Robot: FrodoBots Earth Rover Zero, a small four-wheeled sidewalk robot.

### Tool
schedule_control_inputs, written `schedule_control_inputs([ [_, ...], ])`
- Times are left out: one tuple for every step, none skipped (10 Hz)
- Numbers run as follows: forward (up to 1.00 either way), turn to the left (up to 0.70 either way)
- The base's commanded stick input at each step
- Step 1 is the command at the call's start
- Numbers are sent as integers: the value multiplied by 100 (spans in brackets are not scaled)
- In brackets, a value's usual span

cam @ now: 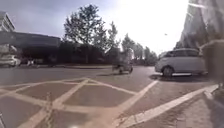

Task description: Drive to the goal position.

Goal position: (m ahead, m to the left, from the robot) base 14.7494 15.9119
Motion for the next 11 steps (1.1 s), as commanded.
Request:
schedule_control_inputs([
  [68,0],
  [51,0],
  [41,0],
  [41,0],
  [40,0],
  [40,0],
  [44,-11],
  [45,-23],
  [45,-27],
  [45,-27],
  [56,-21],
])
